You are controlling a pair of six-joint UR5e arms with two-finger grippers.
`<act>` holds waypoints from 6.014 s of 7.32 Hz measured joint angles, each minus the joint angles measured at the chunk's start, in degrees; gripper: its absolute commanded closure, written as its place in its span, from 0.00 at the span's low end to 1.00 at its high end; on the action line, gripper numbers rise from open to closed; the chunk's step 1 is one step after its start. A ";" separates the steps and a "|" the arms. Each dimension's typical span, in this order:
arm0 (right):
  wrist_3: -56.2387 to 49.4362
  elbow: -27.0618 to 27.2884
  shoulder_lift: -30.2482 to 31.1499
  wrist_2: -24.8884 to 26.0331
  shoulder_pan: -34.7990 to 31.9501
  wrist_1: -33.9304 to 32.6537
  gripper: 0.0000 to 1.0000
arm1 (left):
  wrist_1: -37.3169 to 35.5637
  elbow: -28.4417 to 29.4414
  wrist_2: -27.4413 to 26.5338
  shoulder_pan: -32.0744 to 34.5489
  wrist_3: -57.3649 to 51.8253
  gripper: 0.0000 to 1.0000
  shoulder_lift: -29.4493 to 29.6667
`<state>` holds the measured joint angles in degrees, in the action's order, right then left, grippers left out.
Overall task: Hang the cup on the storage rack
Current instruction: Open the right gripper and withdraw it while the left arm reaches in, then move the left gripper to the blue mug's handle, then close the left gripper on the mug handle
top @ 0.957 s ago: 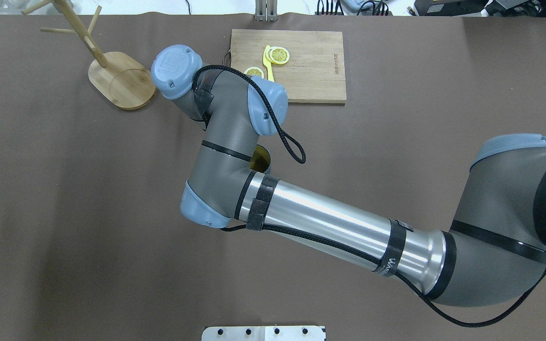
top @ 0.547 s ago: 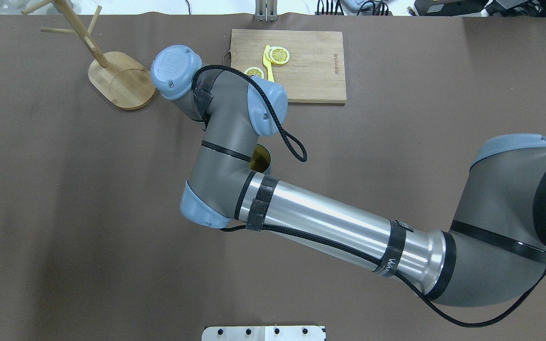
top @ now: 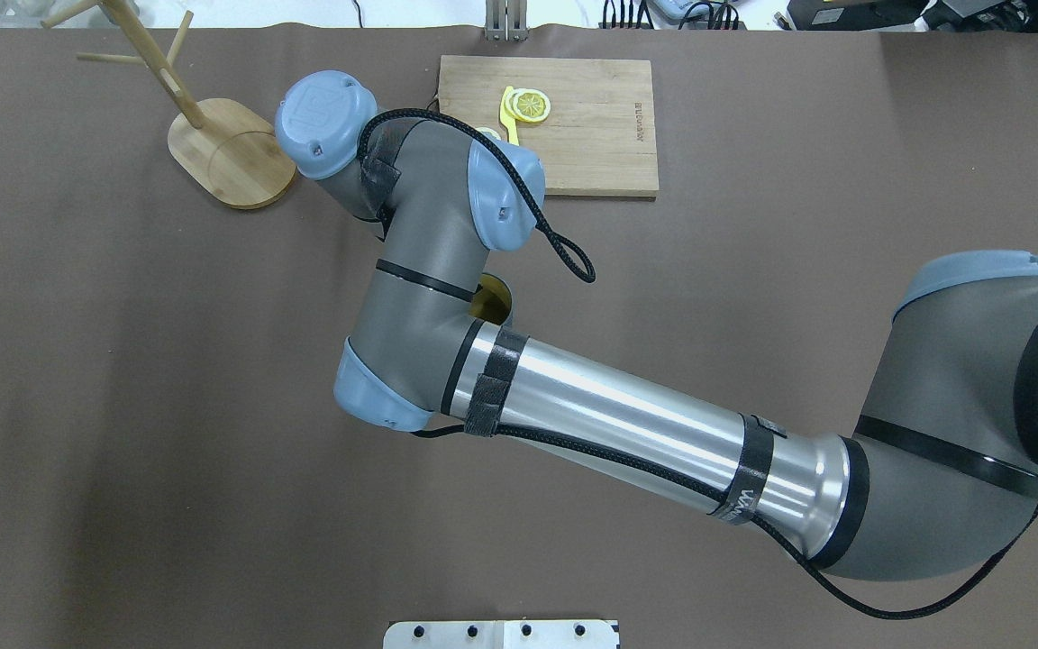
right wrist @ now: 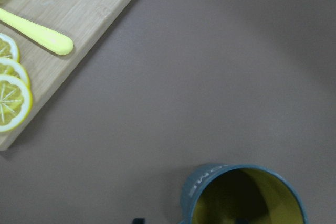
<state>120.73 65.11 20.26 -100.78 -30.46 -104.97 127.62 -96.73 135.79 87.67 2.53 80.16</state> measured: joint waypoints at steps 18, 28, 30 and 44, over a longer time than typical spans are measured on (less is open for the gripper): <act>-121.78 40.45 67.83 -26.80 -54.52 5.79 0.00 | 13.48 0.86 -24.65 -42.41 36.21 0.01 25.92; -130.80 41.13 77.43 -30.61 -66.31 6.28 0.00 | 24.85 13.18 -42.67 -56.10 34.47 0.16 33.77; -130.44 41.15 77.34 -30.74 -66.31 6.34 0.00 | 24.85 13.01 -46.24 -59.21 34.04 0.20 33.88; -128.01 41.33 77.21 -30.70 -66.24 6.44 0.00 | 23.93 14.01 -48.61 -61.67 33.89 0.53 37.23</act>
<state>-7.28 106.43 97.47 -131.48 -96.70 -98.53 151.55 -82.71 87.18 25.99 36.42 117.39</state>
